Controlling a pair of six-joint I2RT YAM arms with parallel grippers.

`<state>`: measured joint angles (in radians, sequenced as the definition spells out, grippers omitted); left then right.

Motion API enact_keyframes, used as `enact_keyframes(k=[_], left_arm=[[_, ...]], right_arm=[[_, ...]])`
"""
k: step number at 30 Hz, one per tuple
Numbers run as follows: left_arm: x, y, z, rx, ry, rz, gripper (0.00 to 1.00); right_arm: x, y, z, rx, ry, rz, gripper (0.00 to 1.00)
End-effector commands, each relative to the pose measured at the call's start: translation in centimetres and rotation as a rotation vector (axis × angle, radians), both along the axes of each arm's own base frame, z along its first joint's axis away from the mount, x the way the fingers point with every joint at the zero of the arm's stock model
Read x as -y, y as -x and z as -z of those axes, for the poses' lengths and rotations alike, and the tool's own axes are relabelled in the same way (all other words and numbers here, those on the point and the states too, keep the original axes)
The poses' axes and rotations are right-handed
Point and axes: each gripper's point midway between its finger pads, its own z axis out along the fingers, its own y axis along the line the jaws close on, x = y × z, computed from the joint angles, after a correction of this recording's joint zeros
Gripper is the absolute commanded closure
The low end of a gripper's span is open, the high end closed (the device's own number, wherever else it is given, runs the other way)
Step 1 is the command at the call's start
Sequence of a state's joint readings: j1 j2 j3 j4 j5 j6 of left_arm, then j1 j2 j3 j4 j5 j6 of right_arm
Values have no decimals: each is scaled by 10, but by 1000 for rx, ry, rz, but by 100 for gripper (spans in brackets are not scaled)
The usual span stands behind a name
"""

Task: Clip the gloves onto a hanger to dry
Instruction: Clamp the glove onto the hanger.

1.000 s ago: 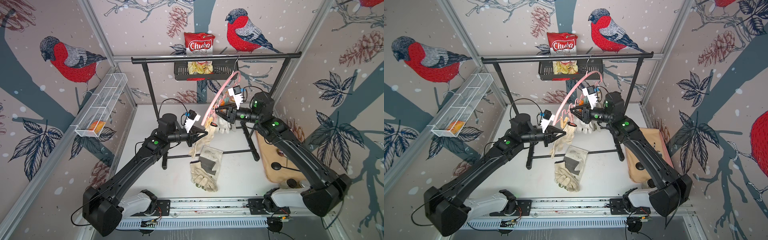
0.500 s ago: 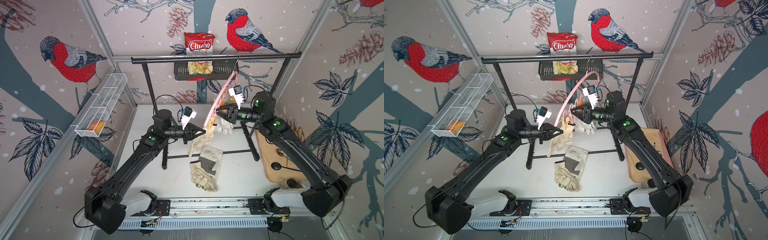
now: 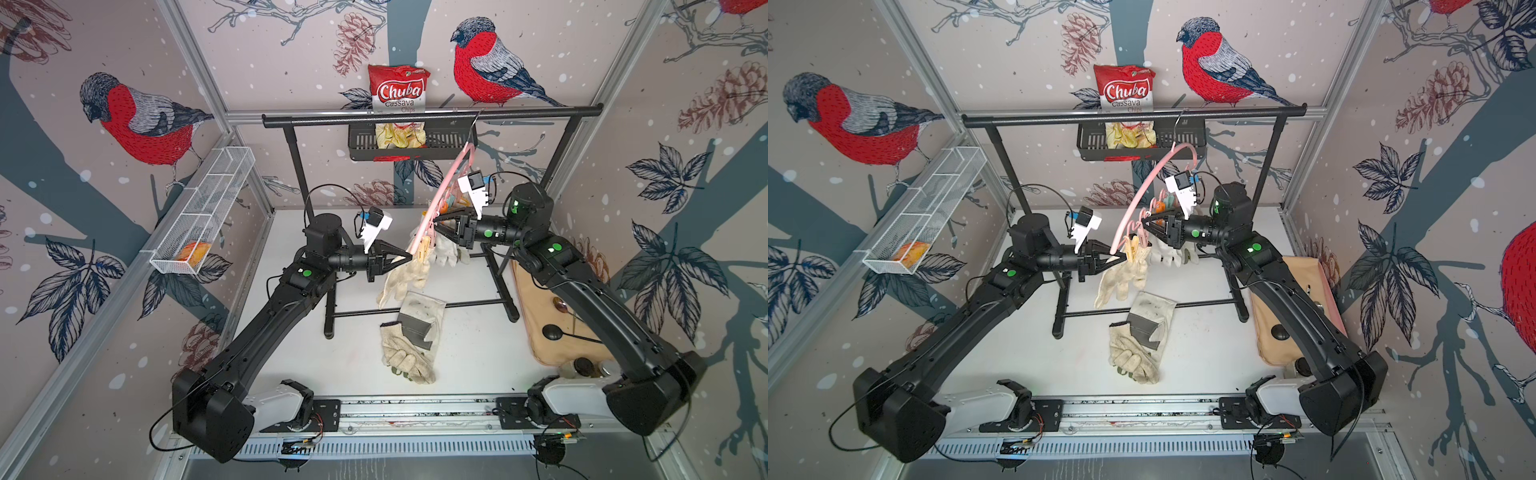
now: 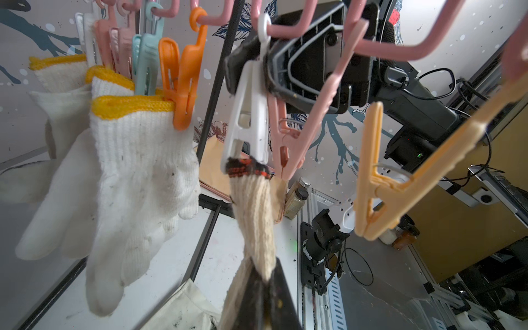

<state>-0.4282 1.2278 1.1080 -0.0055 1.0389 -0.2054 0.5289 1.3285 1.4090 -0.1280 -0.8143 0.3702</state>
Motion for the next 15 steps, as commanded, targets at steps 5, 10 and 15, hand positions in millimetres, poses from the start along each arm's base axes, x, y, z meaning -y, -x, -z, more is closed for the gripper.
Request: enact_keyframes(k=[5,10,15], left_arm=[[1,-2,-19,70,37,8,100],[0,-4,-26,83,41,-2,100],[1,-7,-32,93,45,-16,100]], right_arm=[[0,2,-7,23,-23,-12,80],[0,3,-8,27,-25,-15,80],[0,3,-8,24,-27,-18,80]])
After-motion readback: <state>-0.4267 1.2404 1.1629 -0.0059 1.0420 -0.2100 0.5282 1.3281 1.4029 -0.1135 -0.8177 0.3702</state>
